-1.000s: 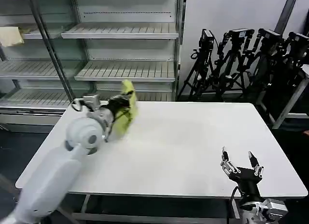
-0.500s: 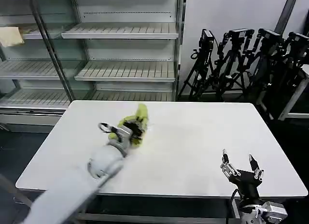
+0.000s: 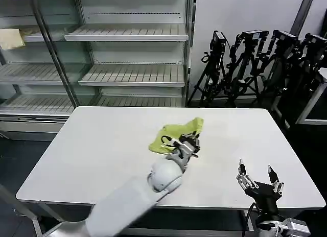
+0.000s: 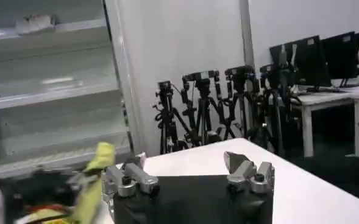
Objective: Fold and organize the clothes.
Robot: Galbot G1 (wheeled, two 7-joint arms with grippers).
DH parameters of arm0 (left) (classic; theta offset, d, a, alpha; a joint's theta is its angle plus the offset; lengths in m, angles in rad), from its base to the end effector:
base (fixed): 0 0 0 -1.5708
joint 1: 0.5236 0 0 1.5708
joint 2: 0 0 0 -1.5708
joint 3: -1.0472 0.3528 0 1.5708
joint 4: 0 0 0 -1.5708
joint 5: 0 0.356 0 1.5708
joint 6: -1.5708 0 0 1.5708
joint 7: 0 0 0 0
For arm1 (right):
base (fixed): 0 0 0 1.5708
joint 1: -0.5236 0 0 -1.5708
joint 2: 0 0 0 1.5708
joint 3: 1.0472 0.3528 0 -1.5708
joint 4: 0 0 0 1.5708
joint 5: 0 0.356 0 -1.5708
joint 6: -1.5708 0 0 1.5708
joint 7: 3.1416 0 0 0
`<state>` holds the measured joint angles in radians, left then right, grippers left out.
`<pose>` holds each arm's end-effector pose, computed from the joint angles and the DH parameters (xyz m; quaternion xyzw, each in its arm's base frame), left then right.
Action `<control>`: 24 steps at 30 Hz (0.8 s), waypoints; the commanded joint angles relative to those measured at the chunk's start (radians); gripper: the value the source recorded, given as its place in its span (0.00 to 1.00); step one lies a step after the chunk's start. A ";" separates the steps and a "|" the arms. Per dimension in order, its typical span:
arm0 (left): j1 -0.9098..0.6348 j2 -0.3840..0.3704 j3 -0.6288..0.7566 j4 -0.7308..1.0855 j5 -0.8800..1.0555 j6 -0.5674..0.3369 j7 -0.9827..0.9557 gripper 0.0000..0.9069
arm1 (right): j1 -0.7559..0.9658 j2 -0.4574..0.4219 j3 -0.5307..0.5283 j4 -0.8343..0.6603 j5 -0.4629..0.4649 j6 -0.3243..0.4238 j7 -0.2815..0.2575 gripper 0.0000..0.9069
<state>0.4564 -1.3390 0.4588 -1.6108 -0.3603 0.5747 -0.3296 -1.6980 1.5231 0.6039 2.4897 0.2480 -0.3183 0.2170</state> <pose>0.3854 -0.2102 -0.2201 -0.2672 -0.9366 -0.2119 0.0799 0.1295 -0.0206 -0.1852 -0.0906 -0.9927 -0.0728 0.0315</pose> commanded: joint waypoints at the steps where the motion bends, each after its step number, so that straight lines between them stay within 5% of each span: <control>1: -0.029 -0.200 0.017 0.112 -0.086 -0.005 -0.031 1.00 | -0.006 0.008 -0.002 0.008 -0.002 -0.006 0.000 1.00; 12: -0.011 -0.239 -0.135 0.094 -0.388 -0.190 -0.147 1.00 | -0.003 -0.007 -0.002 0.008 -0.007 -0.011 -0.002 1.00; 20: 0.143 0.012 -0.274 -0.194 -0.329 -0.197 -0.123 1.00 | 0.032 -0.033 -0.015 -0.012 -0.063 -0.007 -0.009 1.00; 24: 0.278 0.165 -0.401 -0.330 -0.325 -0.198 -0.110 1.00 | 0.118 -0.065 -0.029 -0.069 0.008 -0.055 0.026 1.00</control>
<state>0.5129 -1.4478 0.2894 -1.6468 -0.6539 0.4171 -0.4397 -1.6723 1.4956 0.5867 2.4847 0.2194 -0.3323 0.2116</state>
